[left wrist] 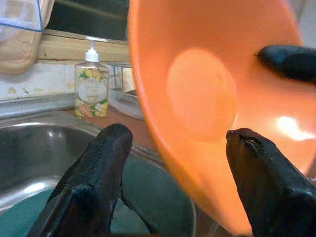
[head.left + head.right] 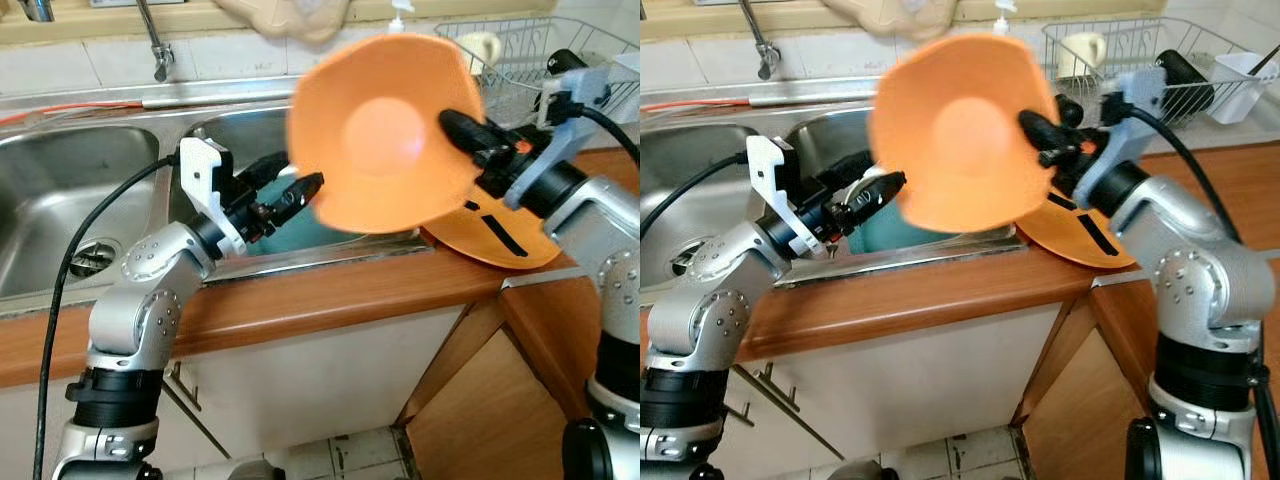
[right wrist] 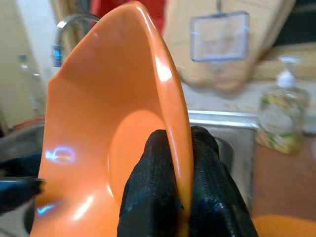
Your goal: Kitchen organization
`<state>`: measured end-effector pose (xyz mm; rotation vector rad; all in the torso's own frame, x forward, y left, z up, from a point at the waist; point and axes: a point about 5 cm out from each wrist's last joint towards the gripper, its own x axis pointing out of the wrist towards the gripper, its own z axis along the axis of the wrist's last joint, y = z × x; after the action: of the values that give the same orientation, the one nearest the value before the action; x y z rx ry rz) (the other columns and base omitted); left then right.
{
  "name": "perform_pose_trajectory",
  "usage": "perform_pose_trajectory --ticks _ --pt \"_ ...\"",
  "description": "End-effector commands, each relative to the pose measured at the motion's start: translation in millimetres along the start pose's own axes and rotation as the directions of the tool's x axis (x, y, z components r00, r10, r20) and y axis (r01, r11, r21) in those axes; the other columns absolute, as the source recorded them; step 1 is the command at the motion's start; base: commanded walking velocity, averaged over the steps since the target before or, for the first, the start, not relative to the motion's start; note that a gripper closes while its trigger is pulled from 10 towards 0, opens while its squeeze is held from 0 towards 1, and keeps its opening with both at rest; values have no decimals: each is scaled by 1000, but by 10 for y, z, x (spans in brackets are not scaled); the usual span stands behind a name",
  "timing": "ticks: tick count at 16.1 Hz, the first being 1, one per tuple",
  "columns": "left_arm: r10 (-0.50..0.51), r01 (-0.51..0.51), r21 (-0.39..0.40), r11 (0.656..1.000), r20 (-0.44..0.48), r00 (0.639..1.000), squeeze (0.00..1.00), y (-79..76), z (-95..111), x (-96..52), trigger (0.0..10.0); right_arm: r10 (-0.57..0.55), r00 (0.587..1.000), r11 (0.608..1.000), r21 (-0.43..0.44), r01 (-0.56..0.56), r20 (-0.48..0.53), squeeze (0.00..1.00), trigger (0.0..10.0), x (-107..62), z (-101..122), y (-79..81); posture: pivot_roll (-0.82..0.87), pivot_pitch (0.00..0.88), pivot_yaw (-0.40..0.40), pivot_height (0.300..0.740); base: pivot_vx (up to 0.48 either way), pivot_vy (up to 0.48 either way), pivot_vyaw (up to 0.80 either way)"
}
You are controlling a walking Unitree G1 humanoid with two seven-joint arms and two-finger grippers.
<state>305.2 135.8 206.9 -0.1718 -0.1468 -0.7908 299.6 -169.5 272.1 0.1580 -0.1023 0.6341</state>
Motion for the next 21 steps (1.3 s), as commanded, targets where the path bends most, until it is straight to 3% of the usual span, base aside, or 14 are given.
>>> perform_pose_trajectory --ticks 1,3,5,6,7,19,20,21 --pt "36 -37 5 999 12 999 0 46 32 3 10000 52 997 999 -9 -52 62 0 0 -9 84 78 -17 0 24 740 0 0 0" --pt "107 -107 27 994 9 994 0 118 23 -33 10000 70 995 997 20 -72 75 0 0 4 47 109 -11 0 23 740 0 0 0" --pt "110 -110 5 994 6 994 0 120 17 -52 10000 103 991 993 48 -108 88 0 0 16 17 160 2 0 18 740 0 0 0" --pt "88 -87 -39 995 24 996 0 83 31 -54 2706 118 989 991 56 -123 89 0 0 38 -12 199 5 0 19 740 0 0 0" --pt "78 -76 -56 996 34 996 0 65 39 -55 0 125 988 989 61 -131 90 0 0 52 -27 222 7 0 20 740 0 0 0" --pt "167 -160 -113 981 52 985 0 79 20 -77 0 114 989 989 78 -122 98 0 0 103 -104 275 17 0 25 740 0 0 0" --pt "181 -176 -102 979 46 982 0 88 13 -79 0 111 990 990 75 -118 90 0 2745 110 -123 283 19 0 26 740 0 0 0" --pt "201 -196 -98 976 45 979 0 101 8 -79 0 108 991 991 72 -114 83 0 3529 111 -138 286 18 0 25 740 0 0 0"
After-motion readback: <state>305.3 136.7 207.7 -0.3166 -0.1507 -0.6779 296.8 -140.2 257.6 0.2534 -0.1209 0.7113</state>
